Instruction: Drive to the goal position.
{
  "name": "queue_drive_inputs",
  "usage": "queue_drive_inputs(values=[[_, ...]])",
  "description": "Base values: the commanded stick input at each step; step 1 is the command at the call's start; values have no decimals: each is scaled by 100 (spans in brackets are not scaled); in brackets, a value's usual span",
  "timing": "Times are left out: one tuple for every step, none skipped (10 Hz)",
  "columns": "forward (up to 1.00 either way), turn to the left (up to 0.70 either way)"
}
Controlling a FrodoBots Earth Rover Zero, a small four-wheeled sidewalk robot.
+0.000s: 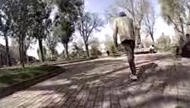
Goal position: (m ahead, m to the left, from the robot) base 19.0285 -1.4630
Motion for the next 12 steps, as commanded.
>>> queue_drive_inputs(values=[[70,0],[70,0],[70,0],[70,0],[61,0],[39,0],[0,0],[0,0],[0,0],[25,0],[70,0],[70,0]])
